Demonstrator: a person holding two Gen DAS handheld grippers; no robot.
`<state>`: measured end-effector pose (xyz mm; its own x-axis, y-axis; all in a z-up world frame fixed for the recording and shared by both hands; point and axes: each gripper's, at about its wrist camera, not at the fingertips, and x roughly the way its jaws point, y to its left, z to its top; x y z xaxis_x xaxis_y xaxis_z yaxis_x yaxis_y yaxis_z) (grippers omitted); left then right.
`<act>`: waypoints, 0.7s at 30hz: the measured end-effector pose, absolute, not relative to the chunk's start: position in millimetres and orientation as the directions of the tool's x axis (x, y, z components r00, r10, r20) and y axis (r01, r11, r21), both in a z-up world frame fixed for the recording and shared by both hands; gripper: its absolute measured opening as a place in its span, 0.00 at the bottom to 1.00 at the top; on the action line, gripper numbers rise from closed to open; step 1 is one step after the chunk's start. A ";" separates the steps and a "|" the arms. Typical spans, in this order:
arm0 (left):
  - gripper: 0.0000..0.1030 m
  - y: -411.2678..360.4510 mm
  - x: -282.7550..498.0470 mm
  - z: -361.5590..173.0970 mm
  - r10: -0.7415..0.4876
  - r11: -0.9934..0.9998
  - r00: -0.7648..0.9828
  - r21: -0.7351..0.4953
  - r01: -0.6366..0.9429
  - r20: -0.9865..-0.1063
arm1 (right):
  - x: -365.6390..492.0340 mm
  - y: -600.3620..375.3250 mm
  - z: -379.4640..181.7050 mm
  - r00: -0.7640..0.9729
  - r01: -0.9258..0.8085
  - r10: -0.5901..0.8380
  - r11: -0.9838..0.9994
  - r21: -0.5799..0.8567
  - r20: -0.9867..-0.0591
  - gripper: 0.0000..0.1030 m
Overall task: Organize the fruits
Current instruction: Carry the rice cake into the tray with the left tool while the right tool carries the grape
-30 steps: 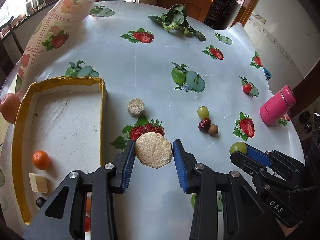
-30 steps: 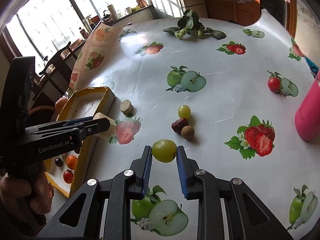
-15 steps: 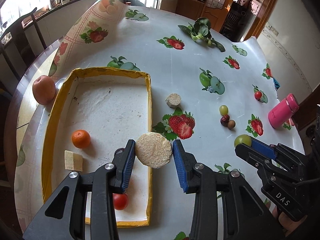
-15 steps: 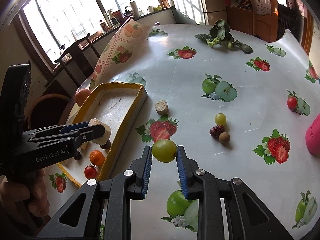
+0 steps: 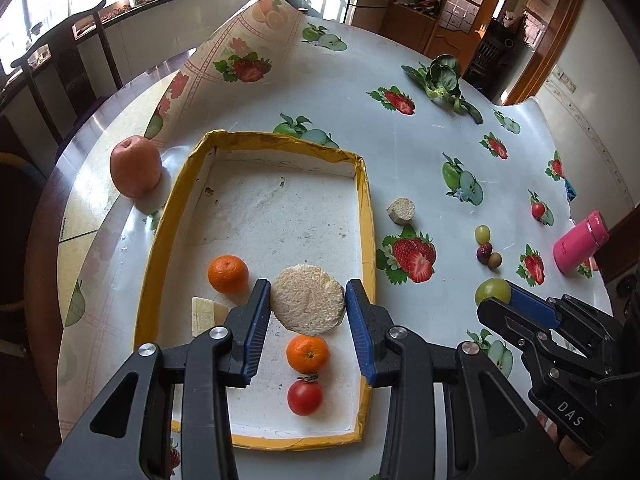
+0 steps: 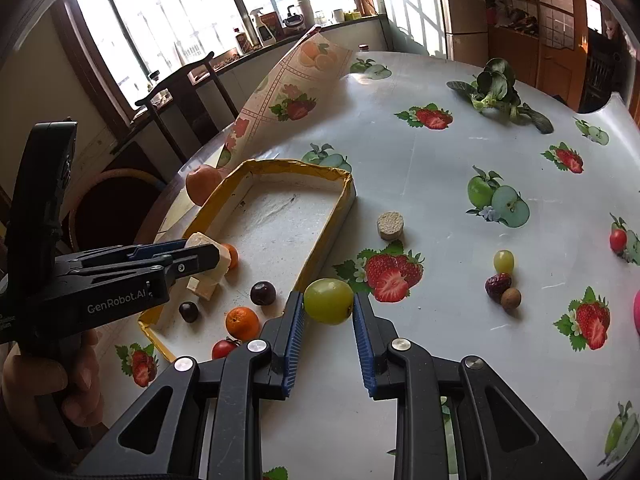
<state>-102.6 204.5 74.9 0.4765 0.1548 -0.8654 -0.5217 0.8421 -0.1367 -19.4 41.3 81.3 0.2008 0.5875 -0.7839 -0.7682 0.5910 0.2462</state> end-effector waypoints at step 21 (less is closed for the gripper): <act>0.35 234.6 -100.9 69.5 0.162 0.828 0.460 -0.134 -0.544 -0.873 | -22.7 81.9 76.6 0.165 -0.793 0.596 0.553 0.254 -0.785 0.24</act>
